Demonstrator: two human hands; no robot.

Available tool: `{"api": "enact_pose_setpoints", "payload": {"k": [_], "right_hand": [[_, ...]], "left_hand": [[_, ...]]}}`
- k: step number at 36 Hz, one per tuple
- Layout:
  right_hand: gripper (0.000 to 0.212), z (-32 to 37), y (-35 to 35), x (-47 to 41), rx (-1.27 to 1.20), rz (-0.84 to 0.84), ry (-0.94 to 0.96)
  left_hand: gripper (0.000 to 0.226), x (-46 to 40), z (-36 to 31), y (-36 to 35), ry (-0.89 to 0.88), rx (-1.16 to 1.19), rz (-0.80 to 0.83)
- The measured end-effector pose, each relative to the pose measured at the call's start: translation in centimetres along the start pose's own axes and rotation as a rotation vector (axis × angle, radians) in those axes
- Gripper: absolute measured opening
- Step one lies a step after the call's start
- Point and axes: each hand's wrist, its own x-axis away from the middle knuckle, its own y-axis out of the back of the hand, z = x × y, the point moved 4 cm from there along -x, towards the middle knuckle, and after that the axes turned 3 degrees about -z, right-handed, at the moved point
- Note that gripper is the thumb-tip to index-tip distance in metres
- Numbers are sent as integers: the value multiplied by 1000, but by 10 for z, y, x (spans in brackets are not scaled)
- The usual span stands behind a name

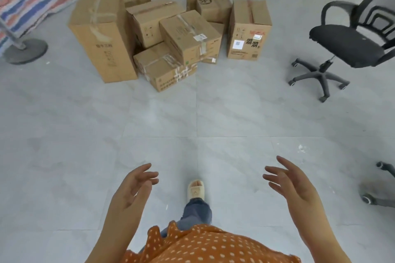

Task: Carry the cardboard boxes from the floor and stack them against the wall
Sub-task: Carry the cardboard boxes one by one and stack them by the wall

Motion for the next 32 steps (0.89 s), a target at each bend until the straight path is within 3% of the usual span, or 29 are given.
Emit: {"api": "enact_pose_setpoints", "payload": {"k": [5,6,8,14,21,24,26,28,29,31,32], "right_hand": [[23,50,-9,-93,-83,-85,32],[30,60,-13,-108,-91,-84,38],[68,71,-17,-138,-77,-80,39],[95,86,-32,-228,-111,-102,-2],[73,107,-39,-372,-79,-38,0],[23,119,-35,-449,-54,14,10],[20,137,-31,-500,-54,36,28],[43,162,-26,-551,-44,49,73],[44,174,-24,-576,-26,59,85],[24,191,-20,-627,5,81,100],[24,198,-20,-650,23,104,119]], "left_hand": [[24,-103,-59,-33,-30,15,22],[25,-121,-70,-40,-35,11,33],[28,-154,-92,-54,-42,-9,60],[25,-240,-125,-96,-13,-4,60],[32,-349,-152,-162,25,-17,-17],[29,-399,-175,-201,9,5,-54],[30,-431,-196,-228,9,42,-77],[35,-463,-219,-255,11,70,-88],[35,-478,-231,-268,7,72,-86],[32,-509,-249,-293,-11,50,-84],[30,-523,-257,-304,-17,35,-85]]}}
